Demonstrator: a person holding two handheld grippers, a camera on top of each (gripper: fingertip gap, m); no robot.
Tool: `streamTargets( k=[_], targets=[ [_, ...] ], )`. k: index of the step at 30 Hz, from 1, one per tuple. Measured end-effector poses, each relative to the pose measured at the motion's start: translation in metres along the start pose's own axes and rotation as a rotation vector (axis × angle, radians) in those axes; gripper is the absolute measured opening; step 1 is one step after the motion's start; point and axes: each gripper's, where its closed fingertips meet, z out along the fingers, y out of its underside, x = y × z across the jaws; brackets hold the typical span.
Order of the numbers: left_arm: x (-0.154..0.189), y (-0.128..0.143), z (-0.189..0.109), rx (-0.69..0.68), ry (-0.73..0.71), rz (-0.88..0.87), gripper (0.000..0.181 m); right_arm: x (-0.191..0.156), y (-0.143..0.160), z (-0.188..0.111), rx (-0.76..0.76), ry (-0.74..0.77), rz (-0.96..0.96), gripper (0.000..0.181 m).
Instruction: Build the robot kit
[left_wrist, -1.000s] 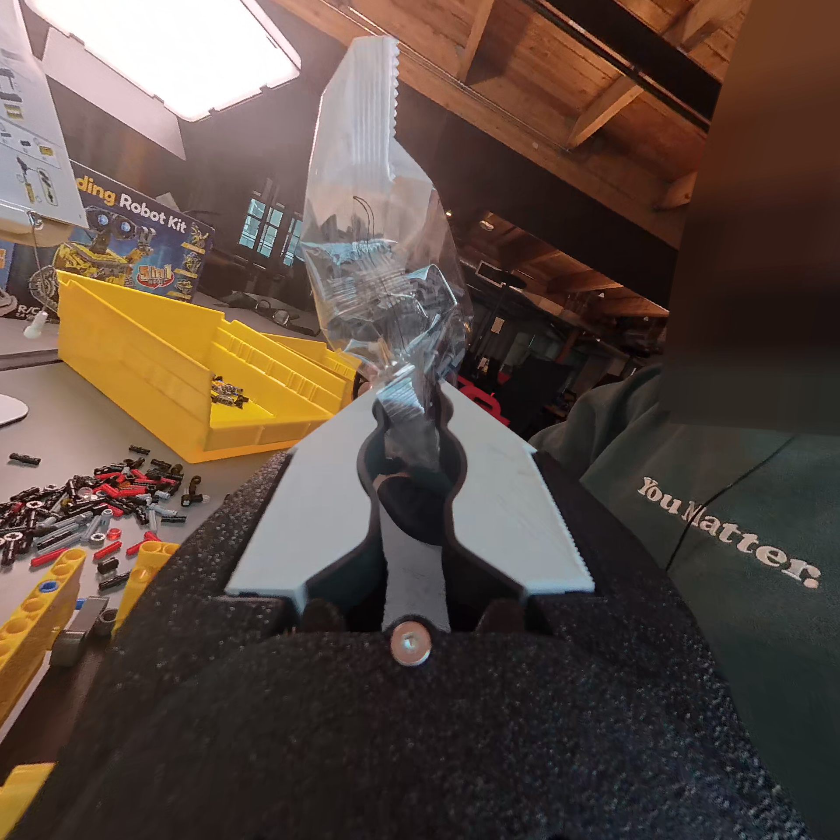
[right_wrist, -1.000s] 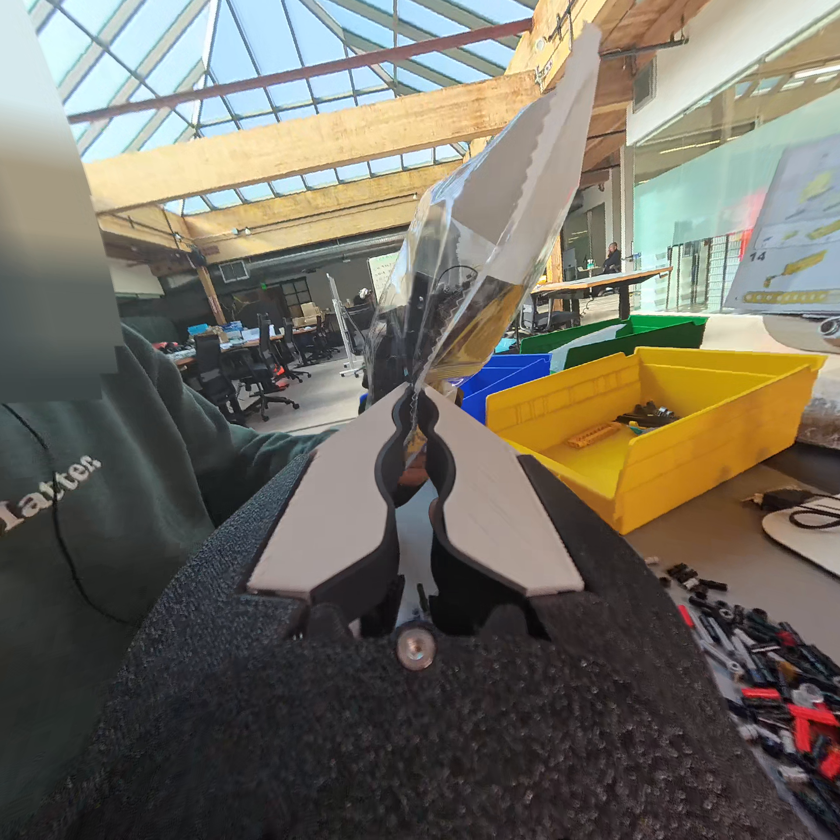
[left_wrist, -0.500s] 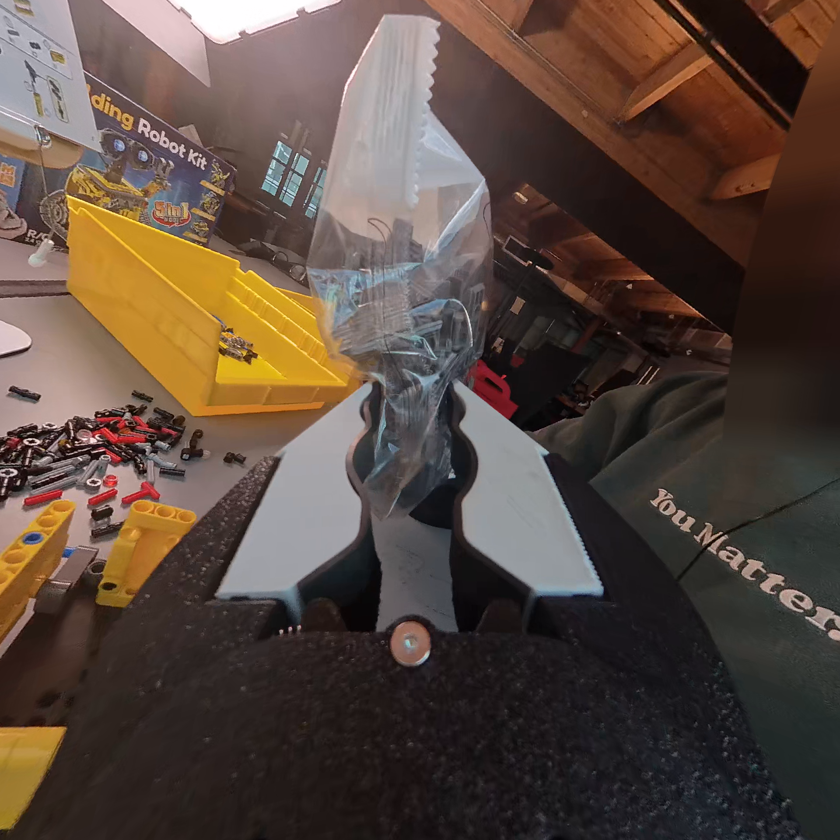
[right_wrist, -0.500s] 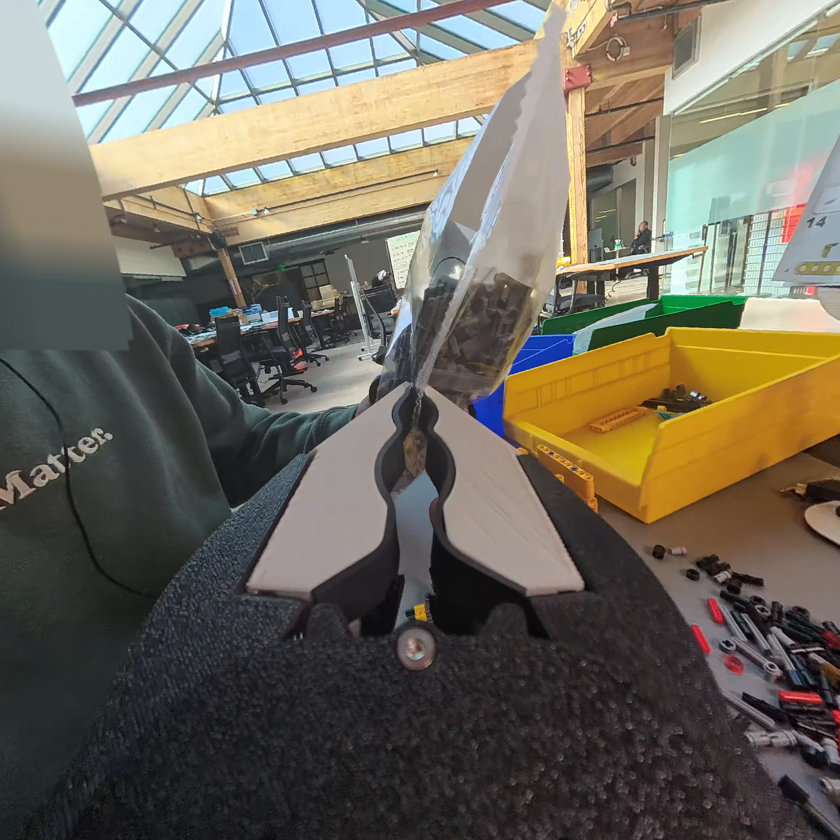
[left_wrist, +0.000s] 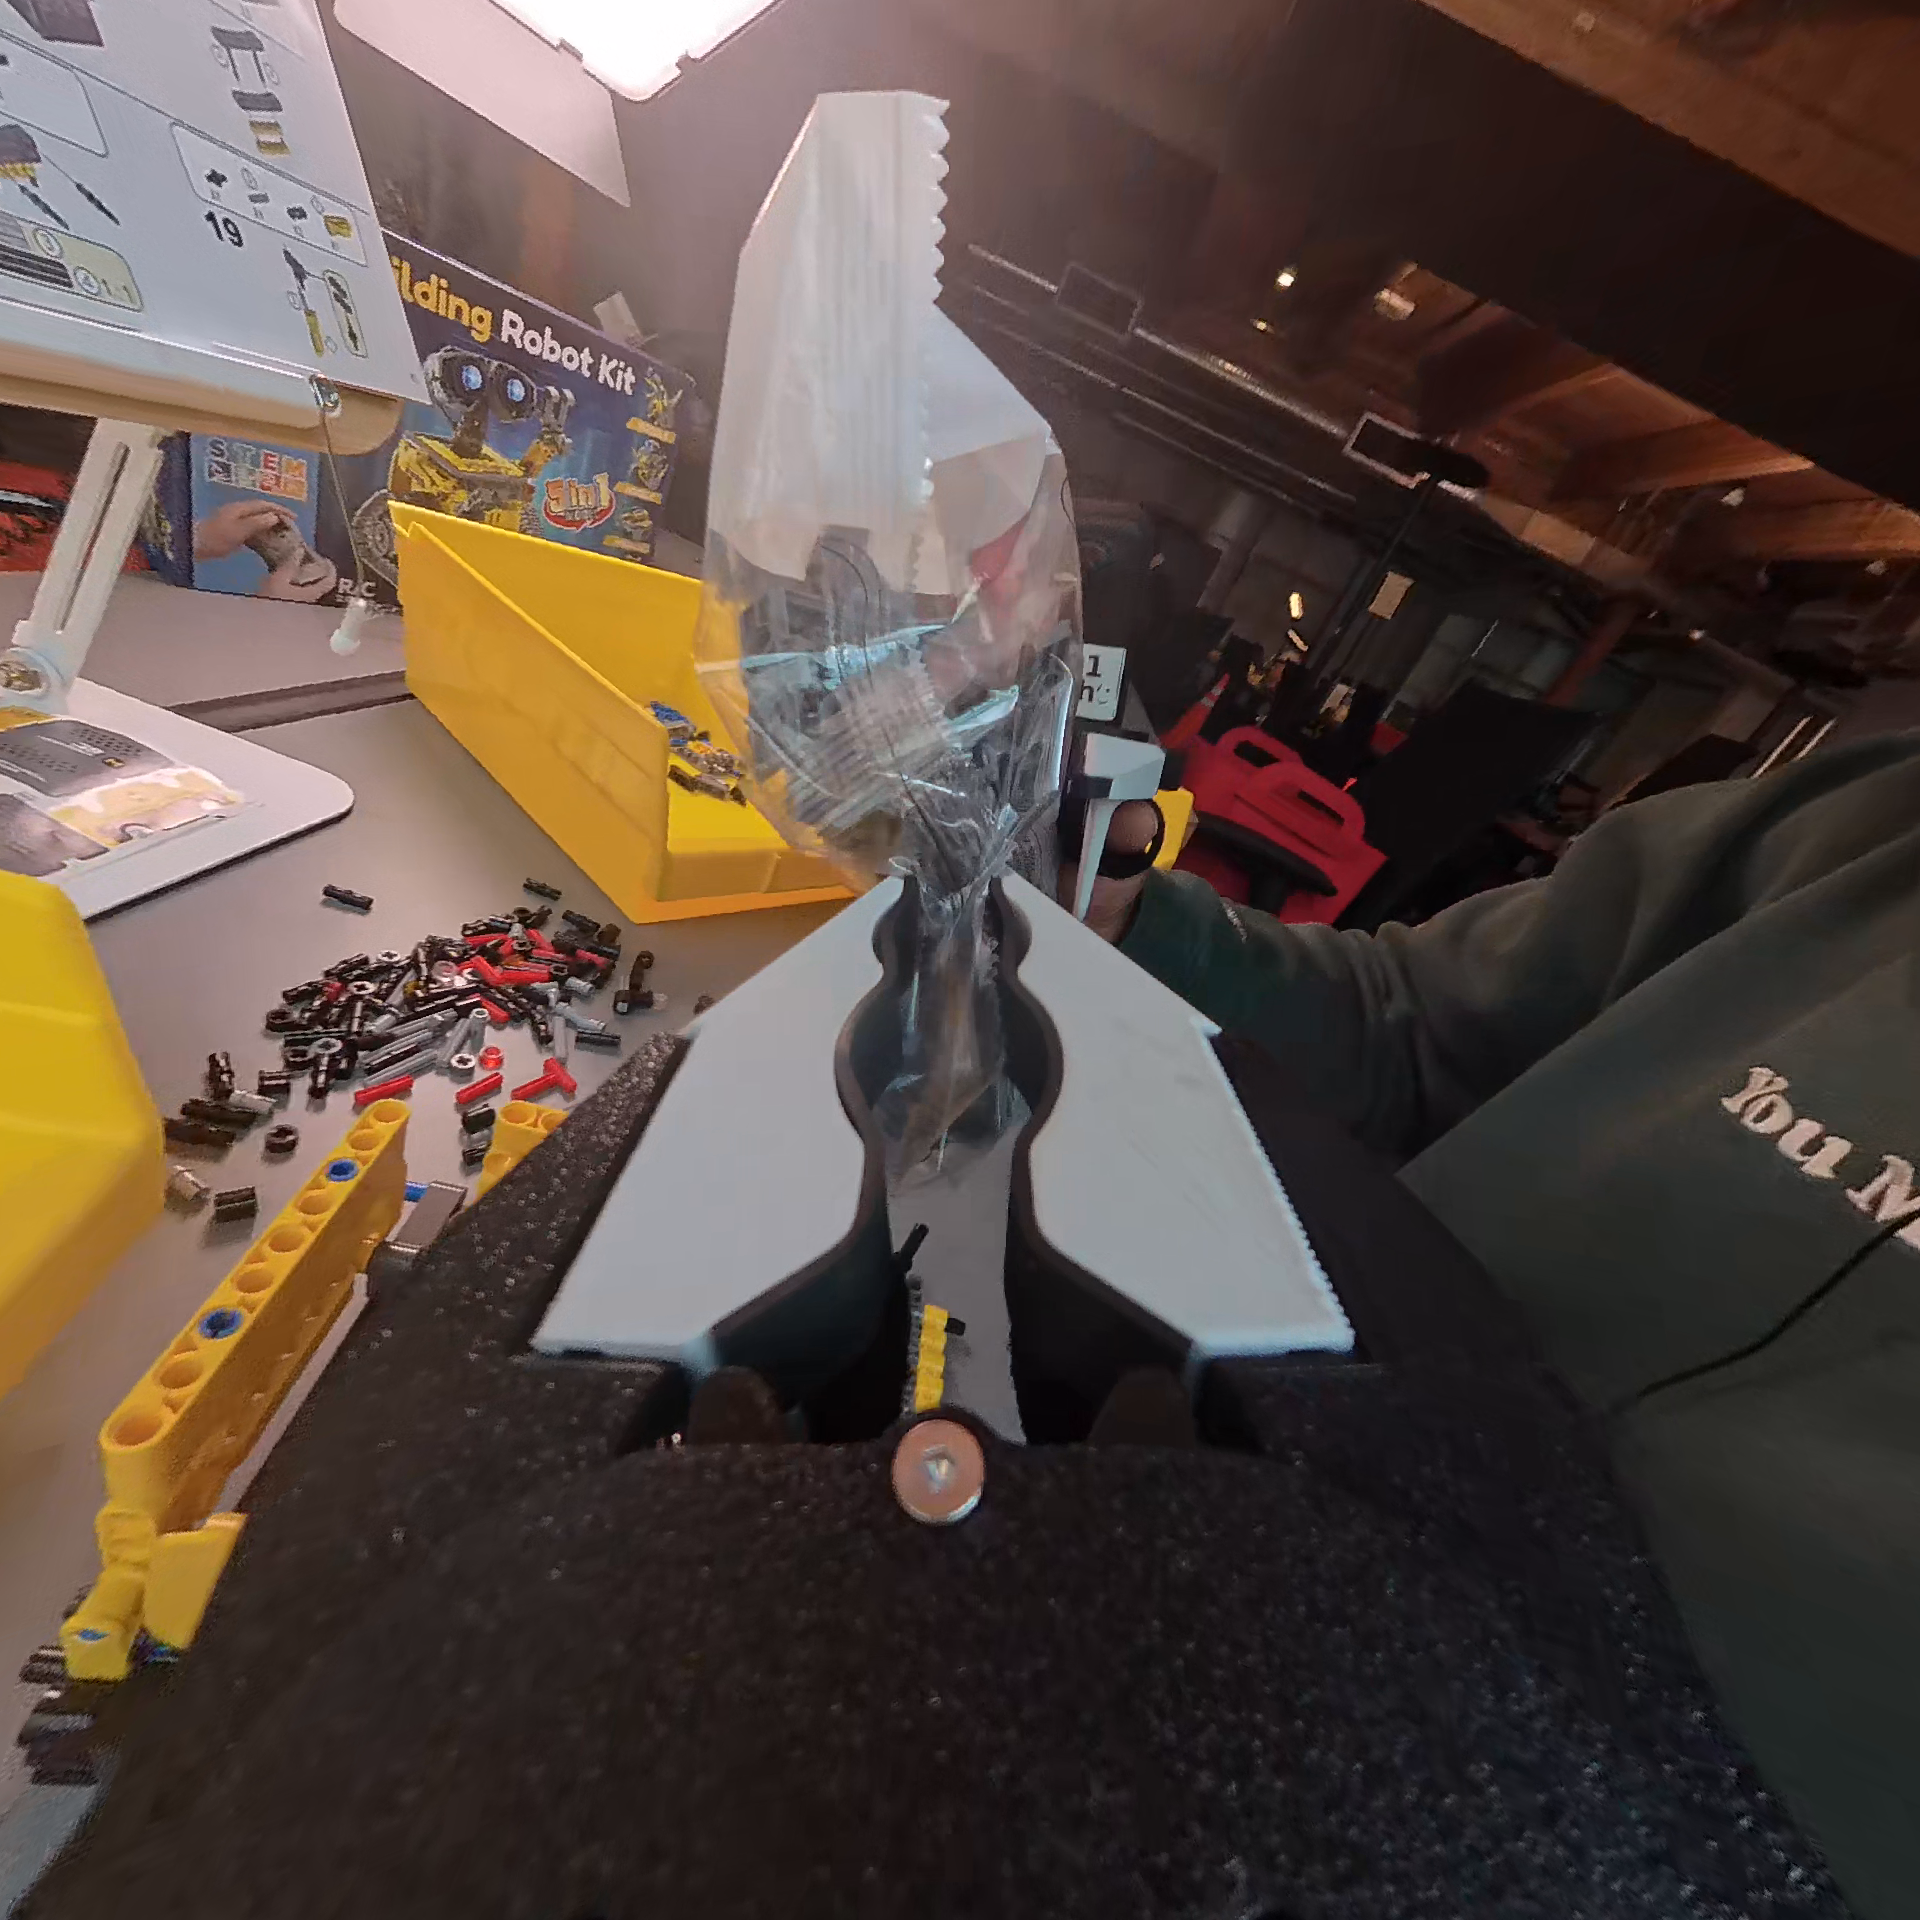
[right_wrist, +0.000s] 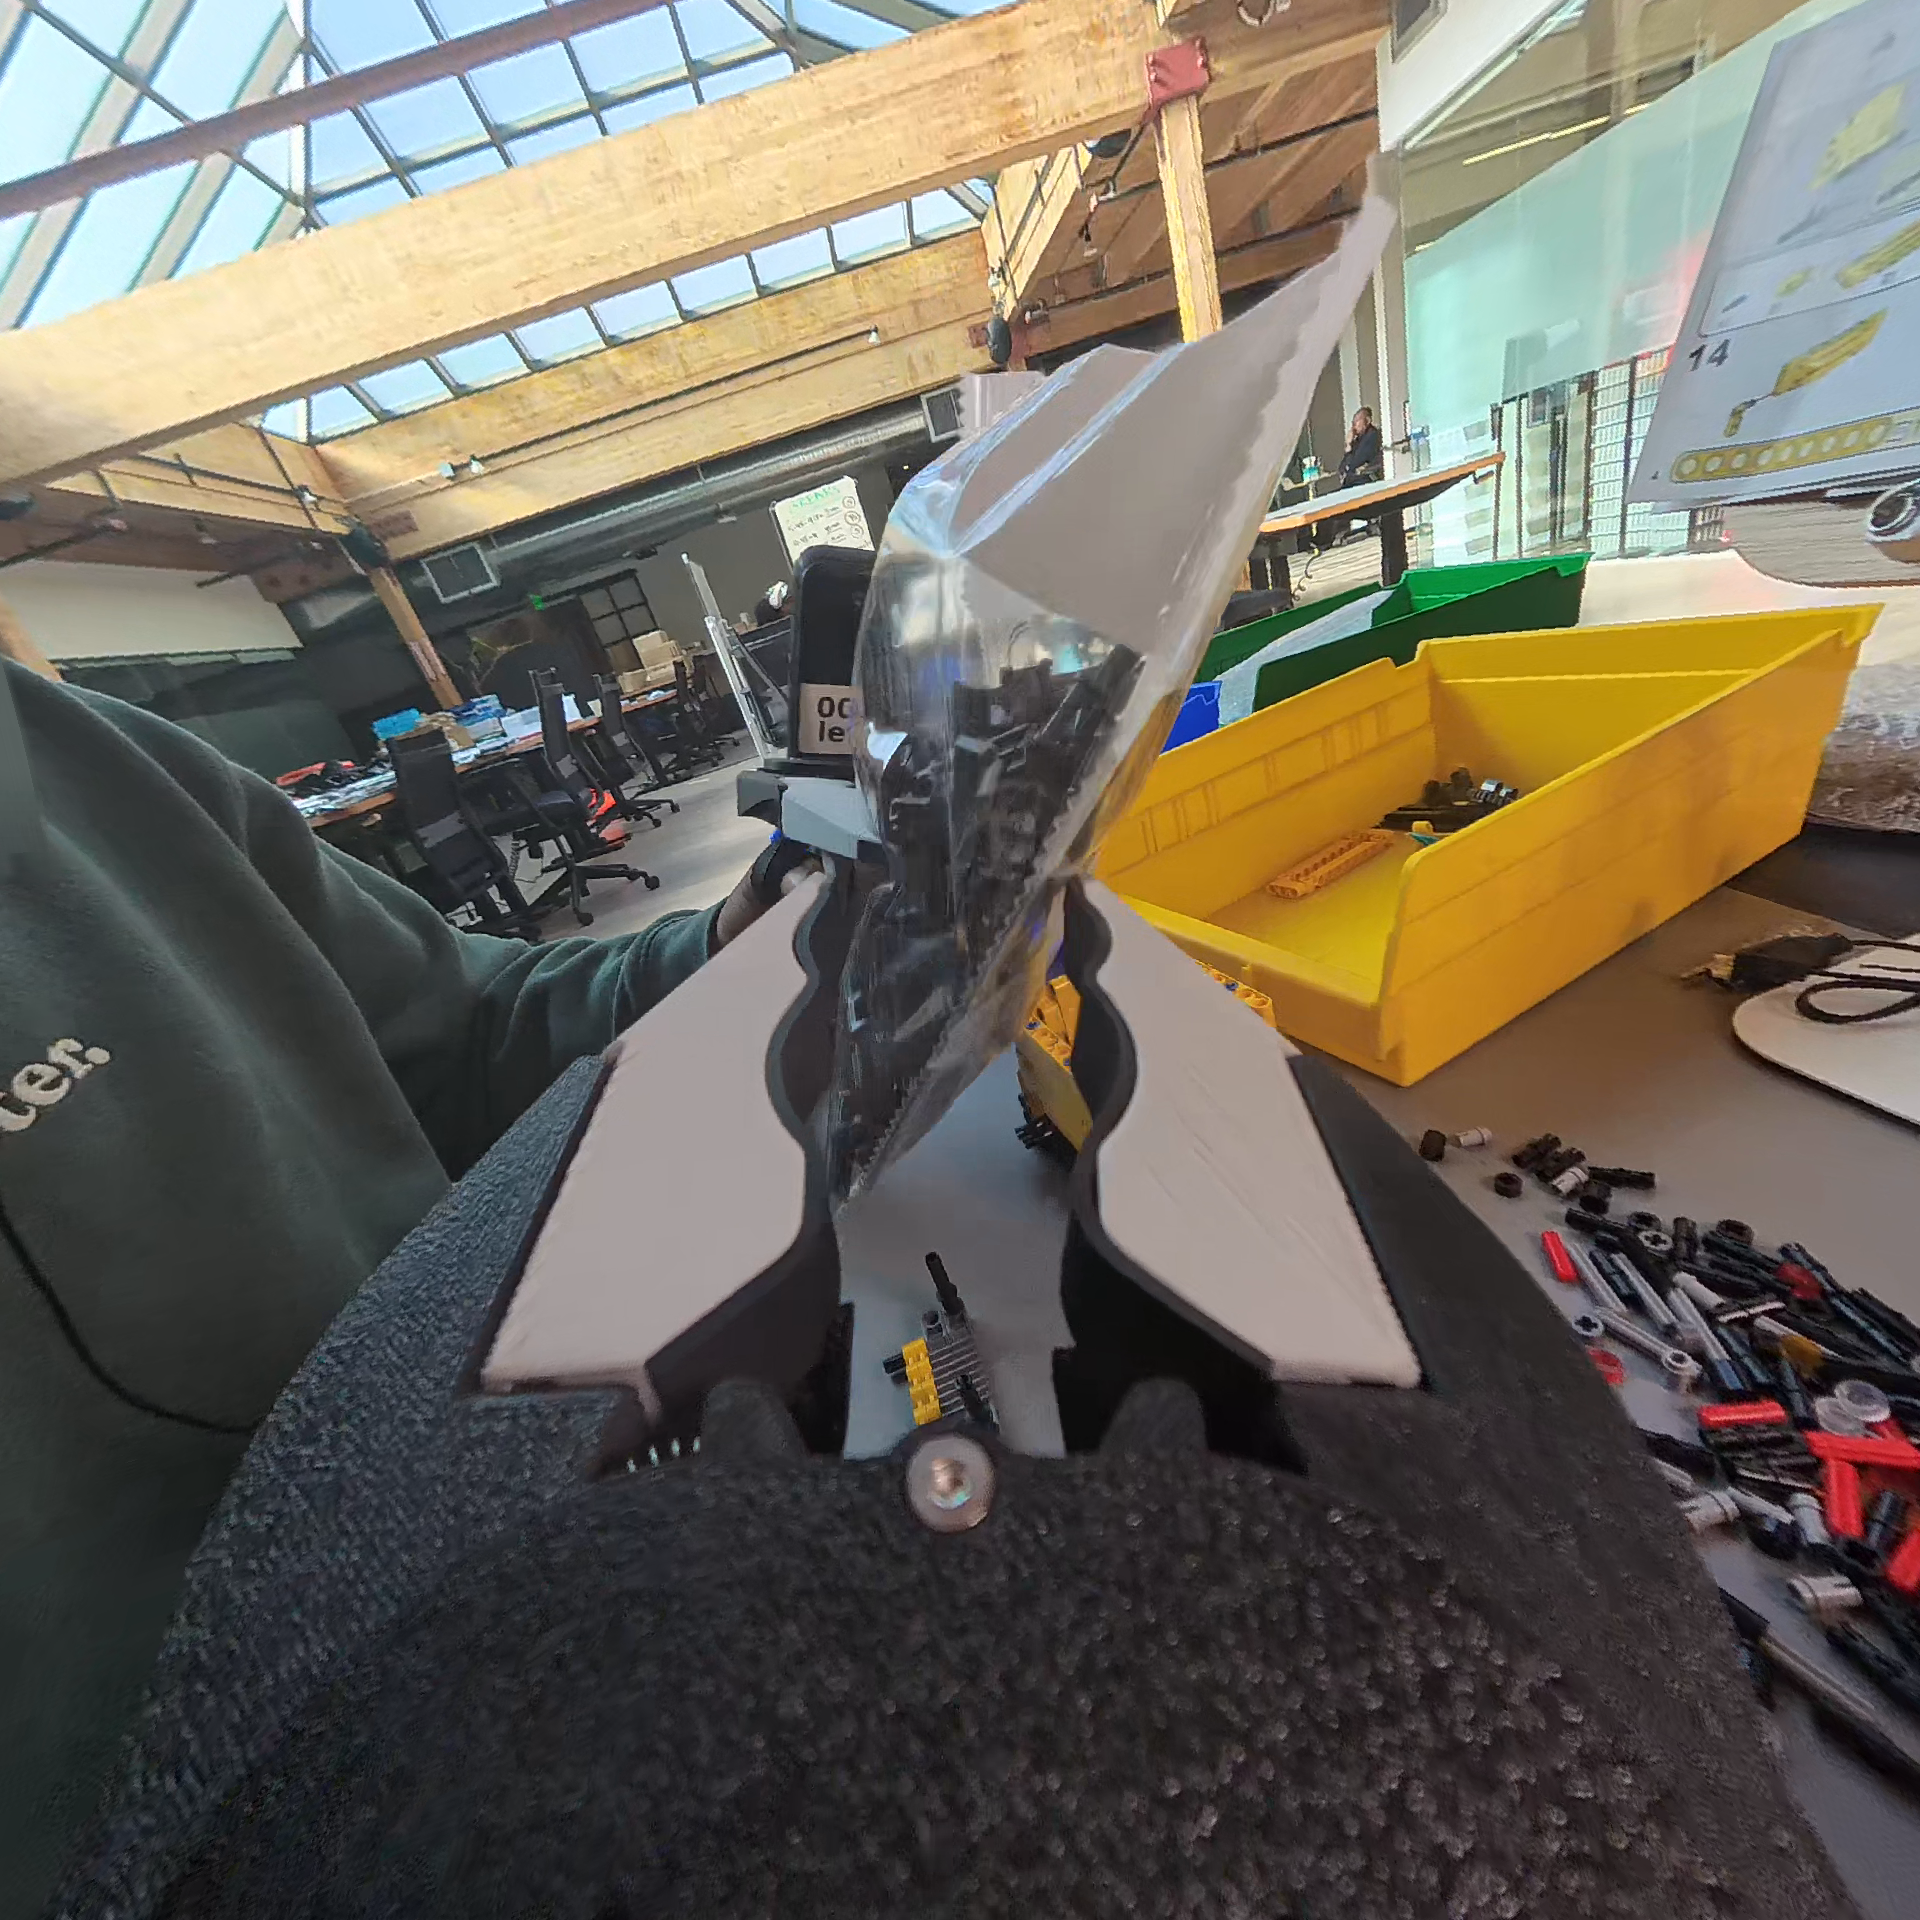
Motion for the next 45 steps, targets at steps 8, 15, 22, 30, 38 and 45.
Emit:
streamTargets(
  k=[8, 15, 22, 30, 38, 45],
  targets=[
    [0.009, 0.015, 0.012, -0.094, -0.066, 0.2, 0.013, 0.0, 0.005, 0.003, 0.008, -0.01, 0.025, 0.021],
    [0.014, 0.002, 0.008, -0.002, 0.035, 0.028, 0.032, -0.006, -0.006, -0.003, 0.122, -0.112, 0.132, 0.01],
    [0.023, 0.006, 0.009, -0.017, 0.132, -0.068, 0.011, -0.012, -0.009, -0.007, 0.134, -0.149, 0.091, 0.008],
    [0.036, -0.009, 0.004, 0.052, 0.212, -0.092, 0.006, -0.024, -0.025, -0.011, 0.169, -0.163, -0.004, 0.005],
    [0.031, -0.017, -0.007, 0.087, 0.217, -0.079, 0.003, -0.019, -0.022, -0.015, 0.138, -0.141, -0.022, 0.008],
    [0.022, -0.012, -0.014, 0.042, 0.204, -0.036, 0.003, -0.004, -0.038, -0.033, 0.157, -0.059, -0.042, 0.043]
  ],
)
